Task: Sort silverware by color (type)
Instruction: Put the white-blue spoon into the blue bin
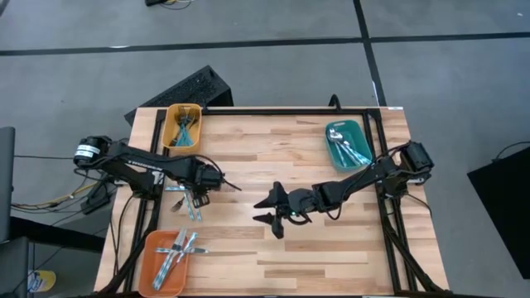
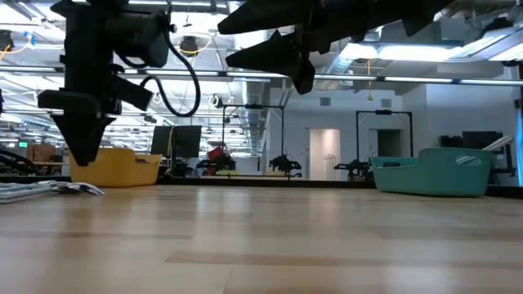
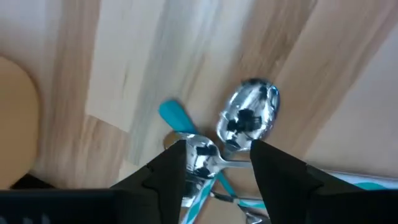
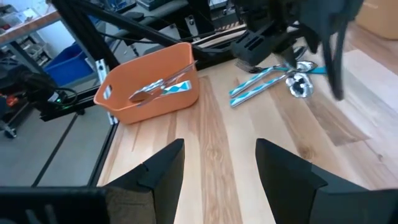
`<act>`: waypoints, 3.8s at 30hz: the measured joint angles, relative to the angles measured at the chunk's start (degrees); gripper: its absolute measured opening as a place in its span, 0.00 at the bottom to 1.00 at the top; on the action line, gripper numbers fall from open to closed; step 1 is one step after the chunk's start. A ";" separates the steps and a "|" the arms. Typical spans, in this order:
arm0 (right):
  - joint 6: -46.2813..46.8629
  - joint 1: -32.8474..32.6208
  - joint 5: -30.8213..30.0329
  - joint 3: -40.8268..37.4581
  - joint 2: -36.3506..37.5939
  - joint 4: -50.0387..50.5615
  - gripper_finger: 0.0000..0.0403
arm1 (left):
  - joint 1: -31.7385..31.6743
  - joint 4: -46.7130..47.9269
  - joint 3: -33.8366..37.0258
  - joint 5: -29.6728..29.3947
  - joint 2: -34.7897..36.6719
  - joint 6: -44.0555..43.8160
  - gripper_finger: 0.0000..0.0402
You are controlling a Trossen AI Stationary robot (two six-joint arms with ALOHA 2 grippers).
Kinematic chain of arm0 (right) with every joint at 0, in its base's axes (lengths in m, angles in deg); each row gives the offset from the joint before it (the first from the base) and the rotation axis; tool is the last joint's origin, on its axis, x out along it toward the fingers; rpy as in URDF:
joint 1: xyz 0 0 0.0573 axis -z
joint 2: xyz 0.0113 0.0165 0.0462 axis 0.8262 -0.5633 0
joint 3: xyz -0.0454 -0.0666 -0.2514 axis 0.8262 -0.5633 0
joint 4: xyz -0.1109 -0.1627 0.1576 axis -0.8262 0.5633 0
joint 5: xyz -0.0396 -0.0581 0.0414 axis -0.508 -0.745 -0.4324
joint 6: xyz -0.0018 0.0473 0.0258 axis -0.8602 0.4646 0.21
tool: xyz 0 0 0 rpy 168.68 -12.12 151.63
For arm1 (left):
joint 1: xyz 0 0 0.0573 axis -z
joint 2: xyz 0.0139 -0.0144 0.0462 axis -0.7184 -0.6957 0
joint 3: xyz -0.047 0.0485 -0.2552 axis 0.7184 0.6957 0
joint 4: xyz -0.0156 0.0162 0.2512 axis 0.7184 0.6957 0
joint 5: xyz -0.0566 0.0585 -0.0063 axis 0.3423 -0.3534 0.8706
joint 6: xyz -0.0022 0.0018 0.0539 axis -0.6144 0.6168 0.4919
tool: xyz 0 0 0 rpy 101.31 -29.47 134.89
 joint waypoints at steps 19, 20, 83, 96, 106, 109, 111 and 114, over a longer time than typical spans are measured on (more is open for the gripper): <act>0.26 -0.42 -0.39 0.00 0.00 -0.28 0.54 | 1.52 -11.73 7.10 0.77 -4.21 6.24 0.45; 0.26 -0.42 -0.39 0.00 0.00 -0.36 0.54 | 1.52 -11.70 6.46 0.83 -4.32 6.60 0.41; -14.57 14.69 6.32 -3.54 10.58 2.41 0.49 | 10.14 -9.03 -6.33 -31.15 21.23 -23.57 0.00; -6.90 14.62 5.52 -15.78 17.07 -2.14 0.45 | 10.15 -46.25 3.48 -28.46 16.05 -6.08 0.00; -13.45 14.85 9.07 -17.78 13.03 -21.34 0.55 | 2.94 -87.95 7.90 7.64 5.92 9.82 0.00; -16.22 15.06 12.05 -17.75 13.09 -24.67 0.59 | 1.53 -92.09 7.90 16.46 3.85 8.57 0.00; -17.64 15.06 14.67 -17.75 13.13 -26.77 0.60 | 0.83 -93.05 7.88 19.88 2.94 7.84 0.00; -17.84 15.02 18.01 -16.91 13.28 -28.31 0.61 | 0.24 -94.24 7.90 21.28 1.53 7.80 0.00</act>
